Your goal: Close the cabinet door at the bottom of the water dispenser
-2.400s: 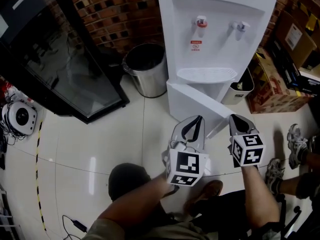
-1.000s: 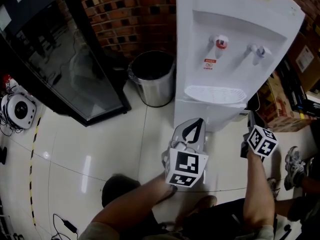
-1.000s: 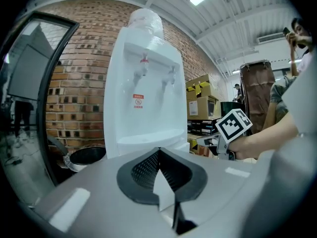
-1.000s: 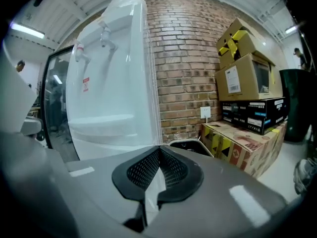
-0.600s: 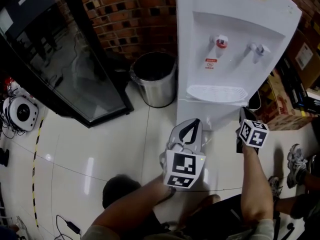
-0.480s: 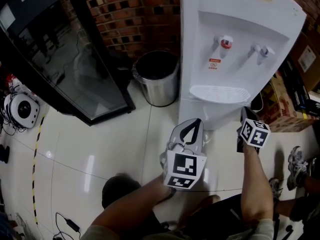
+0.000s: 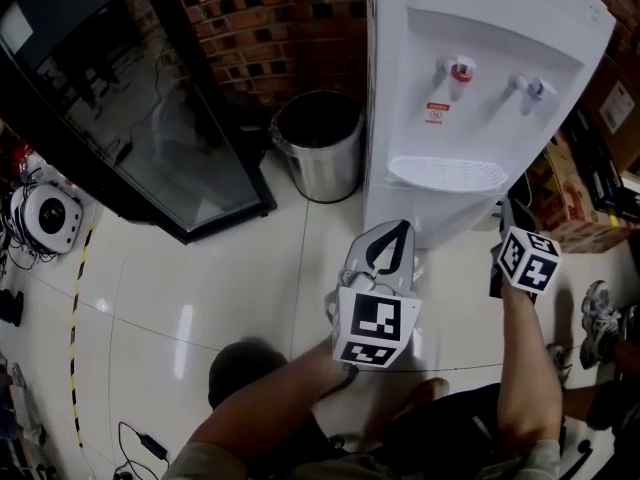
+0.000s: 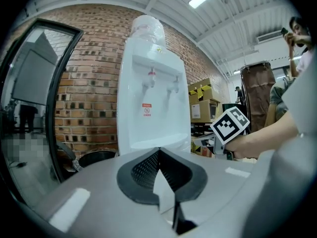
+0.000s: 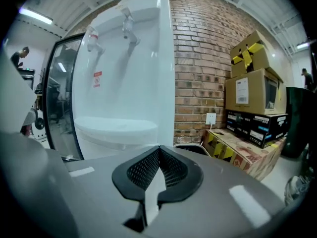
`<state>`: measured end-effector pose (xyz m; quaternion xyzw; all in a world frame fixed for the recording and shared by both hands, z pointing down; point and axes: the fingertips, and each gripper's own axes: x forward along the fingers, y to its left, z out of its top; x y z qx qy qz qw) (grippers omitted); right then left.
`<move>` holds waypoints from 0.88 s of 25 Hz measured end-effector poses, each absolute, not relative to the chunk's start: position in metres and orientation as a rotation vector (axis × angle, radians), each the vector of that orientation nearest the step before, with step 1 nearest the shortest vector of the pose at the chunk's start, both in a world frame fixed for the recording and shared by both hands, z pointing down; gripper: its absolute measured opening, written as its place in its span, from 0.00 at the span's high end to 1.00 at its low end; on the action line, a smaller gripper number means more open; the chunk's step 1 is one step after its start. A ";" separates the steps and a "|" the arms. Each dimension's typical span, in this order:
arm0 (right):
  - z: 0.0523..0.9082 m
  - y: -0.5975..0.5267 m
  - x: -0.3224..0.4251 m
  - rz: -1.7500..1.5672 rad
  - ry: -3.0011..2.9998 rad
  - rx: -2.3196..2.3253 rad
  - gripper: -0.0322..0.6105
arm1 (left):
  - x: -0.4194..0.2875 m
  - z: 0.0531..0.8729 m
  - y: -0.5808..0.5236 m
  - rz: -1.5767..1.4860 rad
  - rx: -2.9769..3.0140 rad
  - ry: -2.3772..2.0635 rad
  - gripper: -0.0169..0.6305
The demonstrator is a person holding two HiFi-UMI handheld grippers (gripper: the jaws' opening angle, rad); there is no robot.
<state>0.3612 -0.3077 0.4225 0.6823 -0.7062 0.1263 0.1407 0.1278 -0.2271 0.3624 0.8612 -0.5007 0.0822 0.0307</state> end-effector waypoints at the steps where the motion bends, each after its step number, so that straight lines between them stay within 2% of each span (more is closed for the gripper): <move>1: 0.410 -0.301 0.358 0.348 -2.048 1.978 0.95 | 0.126 0.358 -0.225 0.240 2.661 -1.537 0.97; 11: 0.292 -0.191 0.287 0.122 -2.202 1.963 0.95 | 0.078 0.302 -0.178 0.181 2.727 -1.525 0.97; 22: 0.251 -0.093 0.201 0.071 -2.345 1.891 0.95 | -0.019 0.290 -0.119 0.233 2.701 -1.590 0.97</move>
